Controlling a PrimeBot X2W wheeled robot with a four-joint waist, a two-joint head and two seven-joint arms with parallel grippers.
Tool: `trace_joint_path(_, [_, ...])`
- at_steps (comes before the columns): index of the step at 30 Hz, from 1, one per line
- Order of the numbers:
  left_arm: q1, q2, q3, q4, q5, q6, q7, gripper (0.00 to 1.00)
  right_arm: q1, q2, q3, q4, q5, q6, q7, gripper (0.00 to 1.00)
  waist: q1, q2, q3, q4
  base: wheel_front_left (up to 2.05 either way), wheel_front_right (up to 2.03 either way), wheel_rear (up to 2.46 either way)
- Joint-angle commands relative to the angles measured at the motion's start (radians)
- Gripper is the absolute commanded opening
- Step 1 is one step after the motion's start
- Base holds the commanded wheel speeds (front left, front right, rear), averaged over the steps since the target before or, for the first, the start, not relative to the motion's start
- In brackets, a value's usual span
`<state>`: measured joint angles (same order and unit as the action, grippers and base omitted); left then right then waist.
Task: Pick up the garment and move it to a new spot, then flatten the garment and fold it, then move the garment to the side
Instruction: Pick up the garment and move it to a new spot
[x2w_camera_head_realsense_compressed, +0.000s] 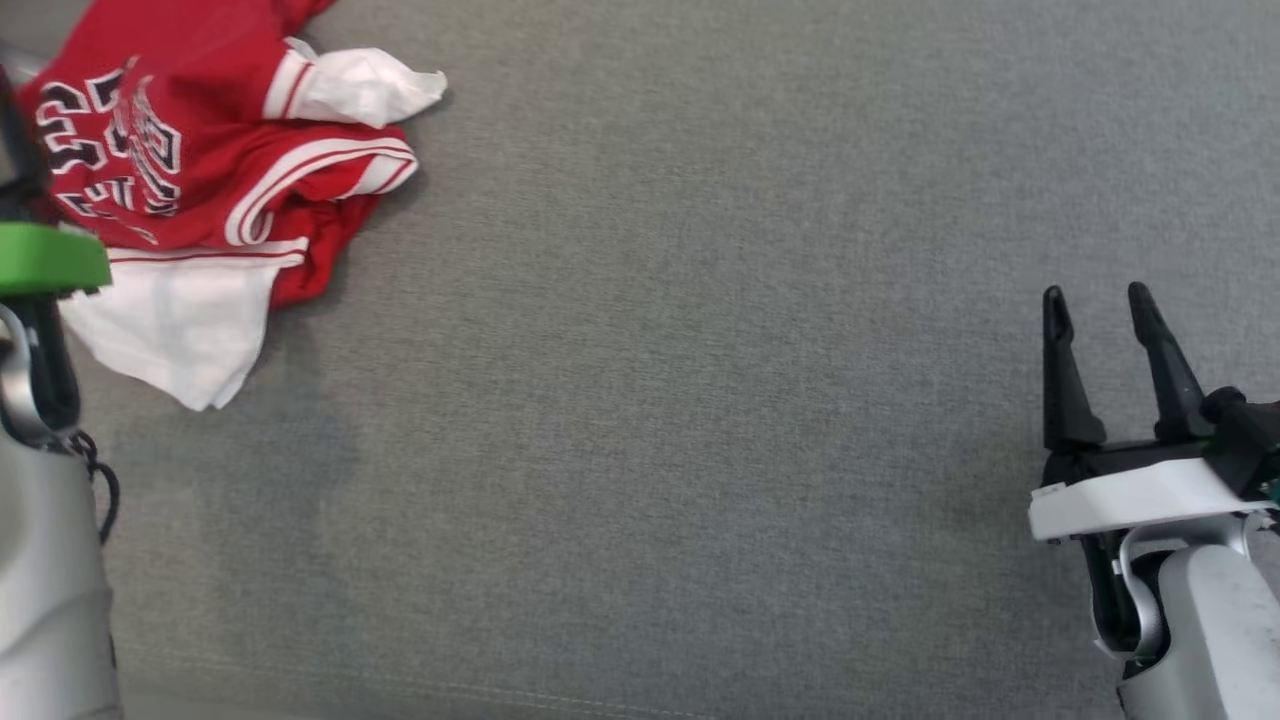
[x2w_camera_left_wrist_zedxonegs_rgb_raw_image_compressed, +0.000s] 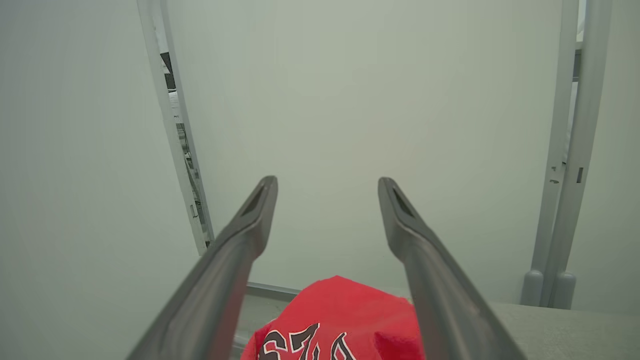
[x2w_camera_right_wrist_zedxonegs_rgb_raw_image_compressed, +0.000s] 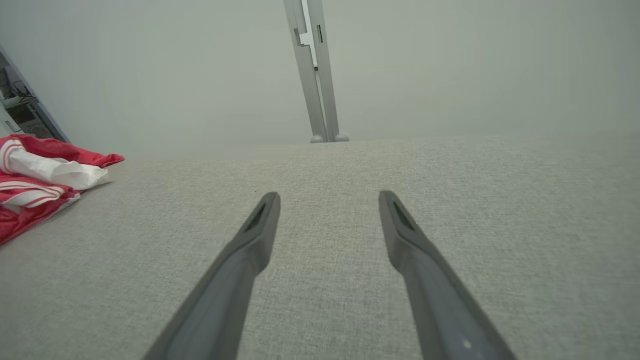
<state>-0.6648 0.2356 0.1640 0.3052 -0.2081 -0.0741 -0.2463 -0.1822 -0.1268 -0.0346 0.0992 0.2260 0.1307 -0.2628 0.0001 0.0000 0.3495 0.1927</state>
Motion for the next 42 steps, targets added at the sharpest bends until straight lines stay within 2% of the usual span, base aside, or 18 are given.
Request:
trace_joint_path(1, [-0.052, 0.027, 0.009, 0.02, -0.015, -0.007, 0.009, 1.0, -0.025, -0.007, -0.016, -0.017, -0.007, 0.0, -0.003, 1.0, -0.0001, 0.0, 0.139, -0.127, 0.0, 0.0, 0.0])
trace_joint_path(9, [-0.199, 0.105, -0.009, 0.208, -0.033, -0.029, 0.103, 1.0, -0.034, -0.022, -0.058, -0.051, -0.01, 0.0, -0.003, 1.0, -0.0001, 0.0, 0.19, -0.174, 0.0, 0.0, 0.0])
trace_joint_path(17, [-0.234, 0.173, -0.013, 0.413, -0.078, -0.043, 0.249, 1.0, -0.039, -0.02, -0.062, -0.059, -0.008, 0.0, -0.003, 1.0, -0.0001, 0.0, 0.191, -0.203, 0.0, 0.0, 0.0])
trace_joint_path(21, [-0.242, 0.194, -0.027, 0.494, -0.107, -0.051, 0.32, 1.0, -0.042, -0.02, -0.06, -0.06, -0.007, 0.0, -0.003, 1.0, -0.0001, 0.0, 0.194, -0.211, 0.0, 0.0, 0.0])
trace_joint_path(28, [-0.258, 0.197, -0.049, 0.612, -0.164, -0.058, 0.411, 1.0, -0.047, -0.01, -0.049, -0.05, -0.012, 0.0, -0.003, 1.0, -0.0001, 0.0, 0.193, -0.22, 0.0, 0.0, 0.0])
trace_joint_path(29, [-0.26, 0.198, -0.052, 0.624, -0.169, -0.056, 0.416, 0.67, -0.048, -0.009, -0.047, -0.048, -0.012, 0.0, -0.003, 1.0, -0.0001, 0.0, 0.192, -0.221, 0.0, 0.0, 0.0])
trace_joint_path(30, [-0.263, 0.201, -0.055, 0.632, -0.174, -0.056, 0.416, 0.0, -0.048, -0.009, -0.044, -0.047, -0.012, 0.0, -0.003, 1.0, -0.0001, 0.0, 0.189, -0.223, 0.0, 0.0, 0.0])
trace_joint_path(34, [-0.268, 0.217, -0.063, 0.654, -0.182, -0.056, 0.385, 0.0, -0.048, -0.009, -0.04, -0.042, -0.011, 0.0, -0.003, 1.0, -0.0001, 0.0, 0.176, -0.228, 0.0, 0.0, 0.0])
trace_joint_path(42, [-0.299, 0.24, -0.077, 0.653, -0.169, -0.056, 0.255, 0.0, -0.032, 0.0, -0.028, -0.021, -0.005, 0.0, -0.003, 1.0, -0.0001, 0.0, 0.114, -0.225, 0.0, 0.0, 0.0])
